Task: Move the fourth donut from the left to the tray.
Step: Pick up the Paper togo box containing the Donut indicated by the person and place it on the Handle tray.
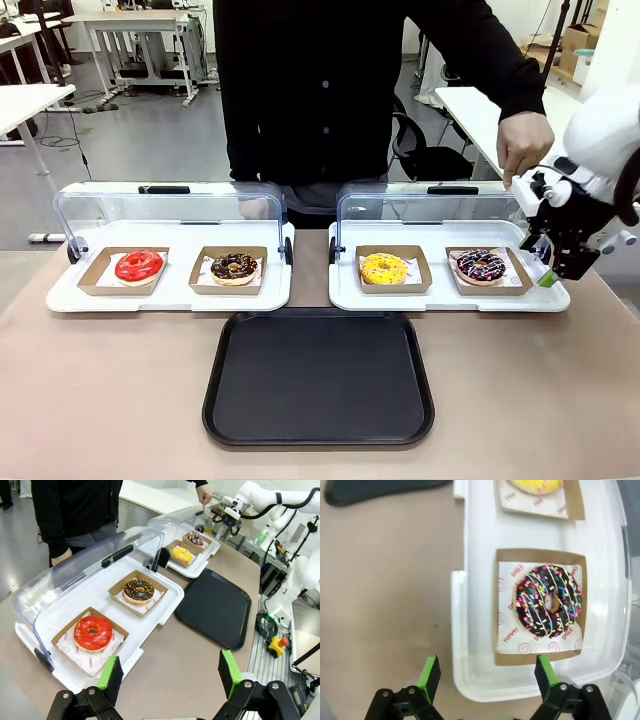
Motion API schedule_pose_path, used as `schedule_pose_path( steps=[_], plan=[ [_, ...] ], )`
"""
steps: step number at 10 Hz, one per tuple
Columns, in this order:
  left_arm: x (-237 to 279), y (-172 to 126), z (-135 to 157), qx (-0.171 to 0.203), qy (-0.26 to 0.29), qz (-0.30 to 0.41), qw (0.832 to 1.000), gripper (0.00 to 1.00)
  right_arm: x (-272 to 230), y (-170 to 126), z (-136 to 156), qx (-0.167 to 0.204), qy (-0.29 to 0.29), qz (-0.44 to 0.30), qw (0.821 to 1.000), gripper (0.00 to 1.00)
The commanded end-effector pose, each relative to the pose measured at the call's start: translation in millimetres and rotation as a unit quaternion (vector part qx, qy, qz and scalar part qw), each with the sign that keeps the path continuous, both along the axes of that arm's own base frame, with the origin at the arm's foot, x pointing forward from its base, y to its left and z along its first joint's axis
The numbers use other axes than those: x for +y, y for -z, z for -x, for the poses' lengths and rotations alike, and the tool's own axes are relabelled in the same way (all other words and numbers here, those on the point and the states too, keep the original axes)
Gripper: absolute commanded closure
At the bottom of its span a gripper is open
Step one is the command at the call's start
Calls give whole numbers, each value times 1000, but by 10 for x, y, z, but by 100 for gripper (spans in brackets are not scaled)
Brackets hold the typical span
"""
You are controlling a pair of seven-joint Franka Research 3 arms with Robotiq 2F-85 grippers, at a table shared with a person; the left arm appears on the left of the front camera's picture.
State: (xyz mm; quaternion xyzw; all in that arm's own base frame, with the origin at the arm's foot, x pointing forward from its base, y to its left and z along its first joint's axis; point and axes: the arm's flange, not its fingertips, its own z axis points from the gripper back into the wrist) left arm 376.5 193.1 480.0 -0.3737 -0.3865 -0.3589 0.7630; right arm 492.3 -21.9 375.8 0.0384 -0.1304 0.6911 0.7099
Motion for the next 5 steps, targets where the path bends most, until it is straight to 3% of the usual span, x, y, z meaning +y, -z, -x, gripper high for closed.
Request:
schedule_pose_path(
  steps=[1,5],
  plan=[
    [9,-24,-16,-17,2,11,1000,0,57,180,-13,-41,-11,37,998,0],
    [9,-24,-16,-17,2,11,1000,0,70,379,-51,-79,-18,45,996,0]
  ],
)
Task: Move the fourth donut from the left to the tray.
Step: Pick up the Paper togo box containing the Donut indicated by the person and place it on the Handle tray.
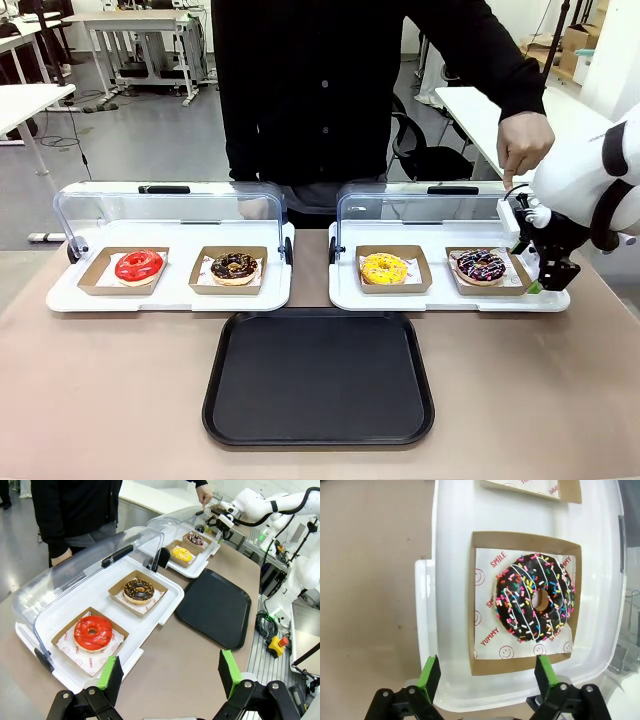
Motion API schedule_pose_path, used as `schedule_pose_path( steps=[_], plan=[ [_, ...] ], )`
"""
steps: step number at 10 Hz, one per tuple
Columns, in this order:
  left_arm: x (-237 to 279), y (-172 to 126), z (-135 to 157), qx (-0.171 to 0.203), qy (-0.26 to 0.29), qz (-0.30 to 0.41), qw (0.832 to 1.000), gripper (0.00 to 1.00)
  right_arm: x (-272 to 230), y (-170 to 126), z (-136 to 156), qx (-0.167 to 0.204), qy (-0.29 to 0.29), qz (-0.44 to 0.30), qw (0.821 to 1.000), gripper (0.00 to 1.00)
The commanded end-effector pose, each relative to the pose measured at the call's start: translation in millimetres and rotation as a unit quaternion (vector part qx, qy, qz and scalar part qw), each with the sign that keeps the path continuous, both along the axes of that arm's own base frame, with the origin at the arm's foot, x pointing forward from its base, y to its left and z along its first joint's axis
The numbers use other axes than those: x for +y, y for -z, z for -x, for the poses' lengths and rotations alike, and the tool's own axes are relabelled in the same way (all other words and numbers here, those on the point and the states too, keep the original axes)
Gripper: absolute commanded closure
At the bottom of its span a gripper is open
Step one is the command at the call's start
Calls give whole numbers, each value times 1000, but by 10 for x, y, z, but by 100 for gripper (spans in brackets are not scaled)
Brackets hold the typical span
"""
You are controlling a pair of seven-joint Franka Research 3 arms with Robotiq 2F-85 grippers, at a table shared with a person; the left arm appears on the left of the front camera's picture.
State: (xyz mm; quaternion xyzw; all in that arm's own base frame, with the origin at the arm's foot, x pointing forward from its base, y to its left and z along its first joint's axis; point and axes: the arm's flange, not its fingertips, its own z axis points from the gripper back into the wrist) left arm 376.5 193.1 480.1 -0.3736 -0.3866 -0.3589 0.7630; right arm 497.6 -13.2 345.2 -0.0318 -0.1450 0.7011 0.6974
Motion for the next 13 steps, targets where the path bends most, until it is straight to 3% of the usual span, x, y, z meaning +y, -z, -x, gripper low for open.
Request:
schedule_pose_path(
  steps=[1,9,10,11,12,13],
  plan=[
    [8,-23,-16,-16,2,11,1000,0,-15,126,-11,-20,-12,9,1000,0],
    [8,-23,-16,-16,2,11,1000,0,-61,375,-232,-5,-11,1,1000,0],
    [8,-23,-16,-16,2,11,1000,0,-71,383,-227,2,-12,-1,1000,46],
    [8,-23,-16,-16,2,11,1000,0,-82,376,-234,9,-13,-2,1000,59],
    [8,-23,-16,-16,2,11,1000,0,-76,377,-226,12,-13,-2,1000,100],
    [8,-23,-16,-16,2,11,1000,0,-71,378,-227,17,-17,-3,1000,100]
  ],
)
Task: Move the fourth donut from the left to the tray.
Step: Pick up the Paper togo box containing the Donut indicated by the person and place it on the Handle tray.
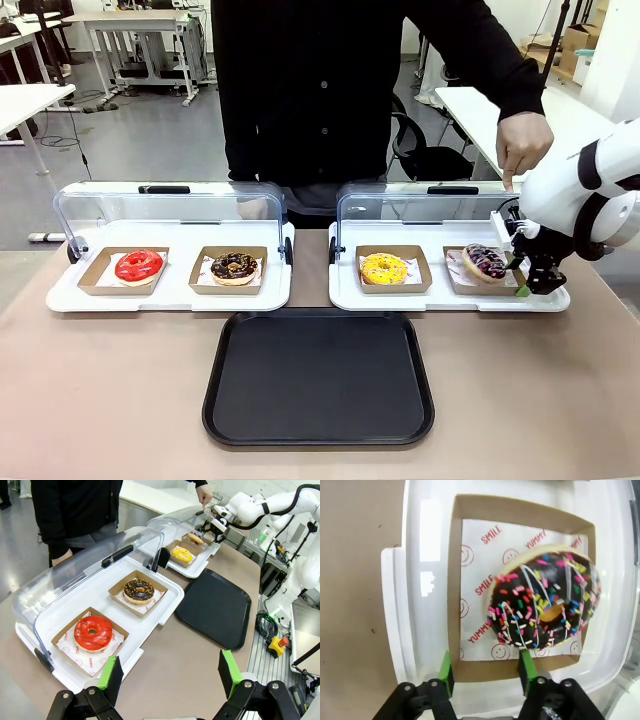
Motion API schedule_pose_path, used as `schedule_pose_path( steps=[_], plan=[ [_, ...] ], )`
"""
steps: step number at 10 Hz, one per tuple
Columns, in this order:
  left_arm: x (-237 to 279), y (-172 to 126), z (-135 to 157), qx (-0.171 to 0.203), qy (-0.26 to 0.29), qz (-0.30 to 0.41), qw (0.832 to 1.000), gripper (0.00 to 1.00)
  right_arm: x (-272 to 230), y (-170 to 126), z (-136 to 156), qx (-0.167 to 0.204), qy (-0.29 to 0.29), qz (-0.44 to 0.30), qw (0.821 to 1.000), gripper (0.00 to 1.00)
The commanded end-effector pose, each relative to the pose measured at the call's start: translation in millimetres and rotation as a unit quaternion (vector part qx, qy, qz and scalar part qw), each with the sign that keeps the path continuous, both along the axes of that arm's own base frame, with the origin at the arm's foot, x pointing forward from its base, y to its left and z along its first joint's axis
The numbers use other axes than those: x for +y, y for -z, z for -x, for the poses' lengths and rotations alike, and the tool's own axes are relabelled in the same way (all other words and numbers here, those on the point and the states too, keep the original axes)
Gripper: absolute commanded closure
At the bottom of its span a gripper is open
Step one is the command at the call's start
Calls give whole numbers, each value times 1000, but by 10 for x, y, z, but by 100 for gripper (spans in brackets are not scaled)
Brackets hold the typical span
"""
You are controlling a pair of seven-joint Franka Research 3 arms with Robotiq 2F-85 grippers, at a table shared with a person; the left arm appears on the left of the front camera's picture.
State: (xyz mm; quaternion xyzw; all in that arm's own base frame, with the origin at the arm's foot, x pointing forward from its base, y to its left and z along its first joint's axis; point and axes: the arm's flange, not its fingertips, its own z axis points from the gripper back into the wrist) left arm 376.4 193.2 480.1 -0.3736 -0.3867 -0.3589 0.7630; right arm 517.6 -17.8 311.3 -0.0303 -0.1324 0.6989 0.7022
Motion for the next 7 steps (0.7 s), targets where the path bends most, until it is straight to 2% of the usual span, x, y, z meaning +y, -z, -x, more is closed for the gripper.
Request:
schedule_pose_path(
  steps=[1,3,7],
  plan=[
    [7,-23,-16,-16,2,11,1000,0,-25,42,-26,11,-24,-8,1000,77],
    [7,-23,-16,-16,2,11,1000,0,-29,49,-19,18,-27,-7,999,100],
    [7,-23,-16,-16,2,11,1000,0,-25,33,-18,25,-37,0,999,100]
  ],
)
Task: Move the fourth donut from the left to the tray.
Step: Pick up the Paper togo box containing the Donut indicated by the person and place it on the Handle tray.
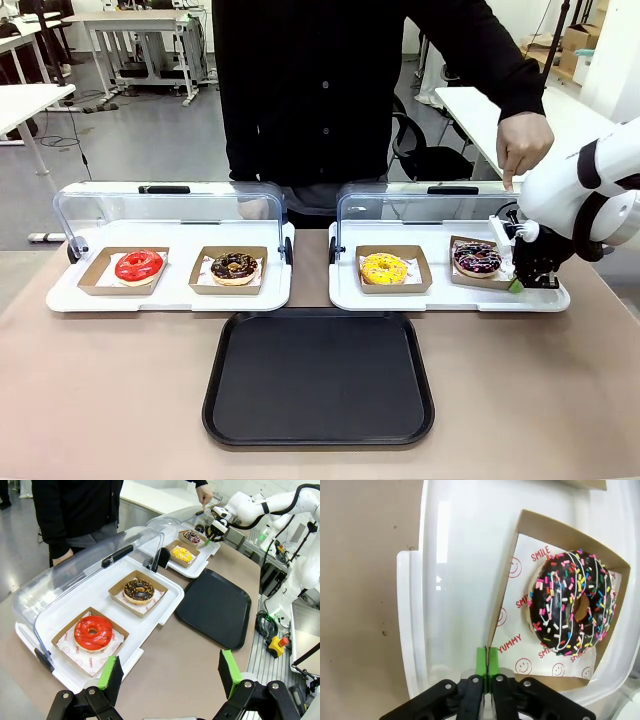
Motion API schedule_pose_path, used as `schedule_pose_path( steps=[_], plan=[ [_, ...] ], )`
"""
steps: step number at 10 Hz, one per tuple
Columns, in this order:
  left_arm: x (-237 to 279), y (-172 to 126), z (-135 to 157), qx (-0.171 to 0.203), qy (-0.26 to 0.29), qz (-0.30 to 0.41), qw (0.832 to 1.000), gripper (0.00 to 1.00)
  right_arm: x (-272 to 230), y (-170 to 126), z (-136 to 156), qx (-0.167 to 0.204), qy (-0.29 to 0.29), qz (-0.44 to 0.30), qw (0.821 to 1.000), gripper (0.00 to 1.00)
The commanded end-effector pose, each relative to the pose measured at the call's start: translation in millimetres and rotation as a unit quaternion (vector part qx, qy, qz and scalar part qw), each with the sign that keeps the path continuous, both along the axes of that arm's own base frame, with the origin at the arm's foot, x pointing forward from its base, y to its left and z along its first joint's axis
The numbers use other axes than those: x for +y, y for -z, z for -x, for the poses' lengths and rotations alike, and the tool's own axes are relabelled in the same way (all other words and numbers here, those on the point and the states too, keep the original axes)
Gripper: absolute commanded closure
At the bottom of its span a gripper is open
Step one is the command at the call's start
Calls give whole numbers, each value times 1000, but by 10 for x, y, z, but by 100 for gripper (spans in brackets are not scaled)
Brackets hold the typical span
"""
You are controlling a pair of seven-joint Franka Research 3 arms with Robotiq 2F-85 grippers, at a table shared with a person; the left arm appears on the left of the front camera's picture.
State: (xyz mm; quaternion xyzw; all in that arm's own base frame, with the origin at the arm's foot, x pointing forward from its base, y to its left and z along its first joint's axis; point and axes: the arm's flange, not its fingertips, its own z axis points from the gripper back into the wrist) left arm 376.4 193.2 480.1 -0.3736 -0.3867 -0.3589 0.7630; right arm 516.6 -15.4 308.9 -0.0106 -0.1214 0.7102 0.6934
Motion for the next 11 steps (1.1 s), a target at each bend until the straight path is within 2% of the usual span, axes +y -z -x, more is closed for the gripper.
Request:
schedule_pose_path(
  steps=[1,2,3,4,6,8,11],
  plan=[
    [7,-23,-16,-16,2,11,1000,0,-51,4,-30,4,-23,6,1000,100],
    [7,-23,-16,-16,2,11,1000,0,-59,-7,-38,3,-24,5,1000,100],
    [7,-23,-16,-16,2,11,1000,0,-82,-51,-74,27,-4,-19,999,100],
    [7,-23,-16,-16,2,11,1000,0,-6,-4,-3,0,-4,1,1000,100],
    [7,-23,-16,-16,2,11,1000,0,-26,-22,-14,8,-3,-3,1000,98],
    [7,-23,-16,-16,2,11,1000,0,17,-496,262,-32,-1,-29,999,98],
    [7,-23,-16,-16,2,11,1000,0,258,-945,692,-33,-39,-47,998,98]
  ],
)
